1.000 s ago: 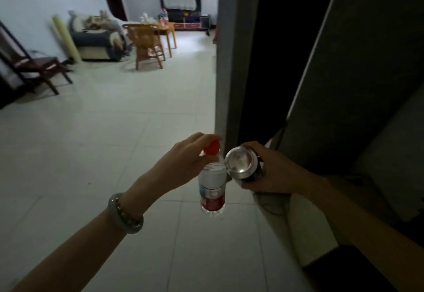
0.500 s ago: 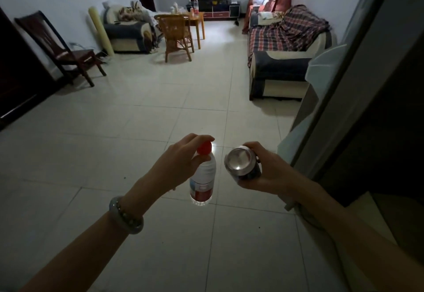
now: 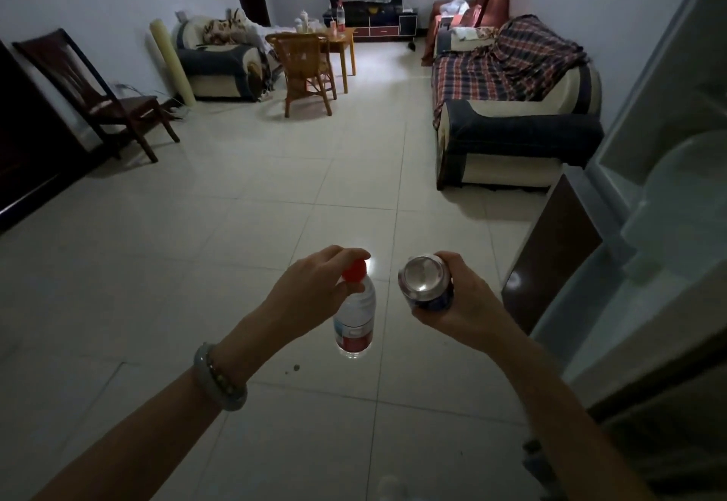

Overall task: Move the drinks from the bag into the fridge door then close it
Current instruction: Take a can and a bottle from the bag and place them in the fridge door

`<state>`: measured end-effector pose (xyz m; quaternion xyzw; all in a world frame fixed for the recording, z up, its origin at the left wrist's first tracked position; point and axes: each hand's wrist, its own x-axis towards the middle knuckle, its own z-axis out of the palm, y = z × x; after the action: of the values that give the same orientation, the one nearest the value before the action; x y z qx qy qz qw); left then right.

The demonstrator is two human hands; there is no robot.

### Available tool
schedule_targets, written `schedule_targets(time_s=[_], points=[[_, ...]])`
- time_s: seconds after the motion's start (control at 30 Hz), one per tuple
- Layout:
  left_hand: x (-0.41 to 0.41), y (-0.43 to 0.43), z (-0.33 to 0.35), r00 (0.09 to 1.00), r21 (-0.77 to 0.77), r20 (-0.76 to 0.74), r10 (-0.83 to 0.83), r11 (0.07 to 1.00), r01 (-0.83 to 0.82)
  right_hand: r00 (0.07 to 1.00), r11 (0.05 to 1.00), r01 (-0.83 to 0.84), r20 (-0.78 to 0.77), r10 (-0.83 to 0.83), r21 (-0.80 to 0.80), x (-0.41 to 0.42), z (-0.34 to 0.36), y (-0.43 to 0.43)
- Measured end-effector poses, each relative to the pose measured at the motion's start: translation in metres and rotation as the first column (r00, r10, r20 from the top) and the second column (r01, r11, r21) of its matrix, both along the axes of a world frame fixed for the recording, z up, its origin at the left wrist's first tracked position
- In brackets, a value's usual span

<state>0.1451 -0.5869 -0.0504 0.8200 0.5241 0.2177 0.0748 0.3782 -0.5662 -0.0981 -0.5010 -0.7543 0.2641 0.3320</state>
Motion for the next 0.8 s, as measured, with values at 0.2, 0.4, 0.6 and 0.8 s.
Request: schedule_targets(time_s=[0.2, 0.4, 0.6, 0.8], points=[[0.012, 0.083, 0.004, 0.998, -0.011, 0.011, -0.062, 0.998, 0.062, 0.996, 0.997, 0.076, -0.036, -0.076, -0.002, 0.011, 0.000, 0.059], [0.040, 0.171, 0.001, 0.987, -0.062, 0.034, -0.160, 0.985, 0.161, 0.956, 0.964, 0.244, -0.142, -0.258, -0.108, 0.034, -0.002, 0.104], [0.080, 0.261, -0.004, 0.943, -0.135, 0.060, -0.327, 0.934, 0.332, 0.860, 0.876, 0.431, -0.193, -0.472, -0.218, 0.054, -0.003, 0.149], [0.115, 0.363, 0.003, 0.803, -0.170, 0.012, -0.595, 0.791, 0.588, 0.724, 0.745, 0.623, -0.185, -0.665, -0.239, 0.061, 0.007, 0.204]])
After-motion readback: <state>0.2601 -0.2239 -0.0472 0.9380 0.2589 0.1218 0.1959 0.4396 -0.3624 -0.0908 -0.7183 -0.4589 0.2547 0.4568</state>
